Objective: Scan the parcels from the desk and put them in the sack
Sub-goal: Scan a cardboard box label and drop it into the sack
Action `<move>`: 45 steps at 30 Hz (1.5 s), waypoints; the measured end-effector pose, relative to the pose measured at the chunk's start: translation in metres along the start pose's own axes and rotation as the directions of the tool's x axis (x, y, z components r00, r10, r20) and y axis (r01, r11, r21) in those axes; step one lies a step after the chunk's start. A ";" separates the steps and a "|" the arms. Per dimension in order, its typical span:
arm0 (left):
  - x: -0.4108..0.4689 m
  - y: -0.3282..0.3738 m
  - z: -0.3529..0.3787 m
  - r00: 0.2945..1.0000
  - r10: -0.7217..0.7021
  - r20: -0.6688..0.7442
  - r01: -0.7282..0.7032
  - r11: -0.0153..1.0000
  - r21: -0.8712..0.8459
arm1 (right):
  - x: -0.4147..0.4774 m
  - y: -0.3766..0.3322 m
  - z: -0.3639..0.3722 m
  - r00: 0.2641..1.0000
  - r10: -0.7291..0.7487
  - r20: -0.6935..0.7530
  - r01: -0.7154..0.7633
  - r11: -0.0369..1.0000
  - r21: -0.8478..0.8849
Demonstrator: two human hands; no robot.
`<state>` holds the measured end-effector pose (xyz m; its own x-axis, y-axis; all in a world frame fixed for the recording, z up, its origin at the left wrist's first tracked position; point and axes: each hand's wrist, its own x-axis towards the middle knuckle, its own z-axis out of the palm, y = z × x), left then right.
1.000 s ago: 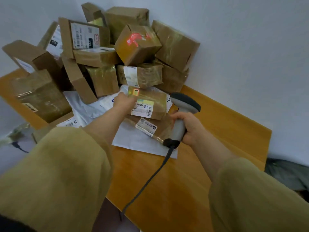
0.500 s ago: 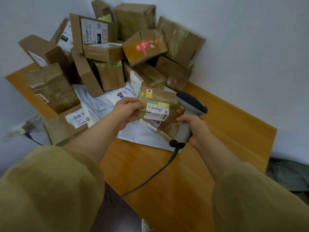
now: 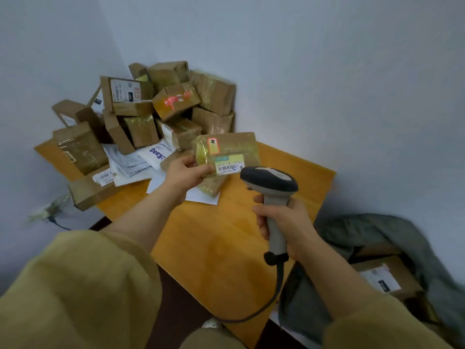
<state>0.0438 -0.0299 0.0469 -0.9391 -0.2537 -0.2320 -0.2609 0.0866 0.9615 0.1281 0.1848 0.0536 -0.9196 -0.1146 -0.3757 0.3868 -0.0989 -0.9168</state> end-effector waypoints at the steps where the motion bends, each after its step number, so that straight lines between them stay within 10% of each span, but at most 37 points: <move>1: -0.013 0.001 0.012 1.000 0.017 -0.001 -0.017 1.000 0.019 | -0.016 0.000 -0.014 1.000 -0.002 0.012 0.002 1.000 -0.015; 16: -0.118 0.001 0.140 0.990 0.112 0.081 -0.118 0.989 0.084 | -0.142 0.012 -0.154 0.992 -0.081 -0.099 0.072 0.993 -0.090; 45: -0.112 -0.005 0.216 0.976 0.022 0.219 -0.064 0.980 0.186 | -0.148 0.030 -0.197 0.976 -0.073 -0.207 0.071 0.997 -0.019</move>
<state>0.1018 0.2056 0.0361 -0.9707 -0.0349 -0.2377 -0.2378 0.2807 0.9299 0.2623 0.3934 0.0546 -0.9397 0.0999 -0.3272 0.3193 -0.0876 -0.9436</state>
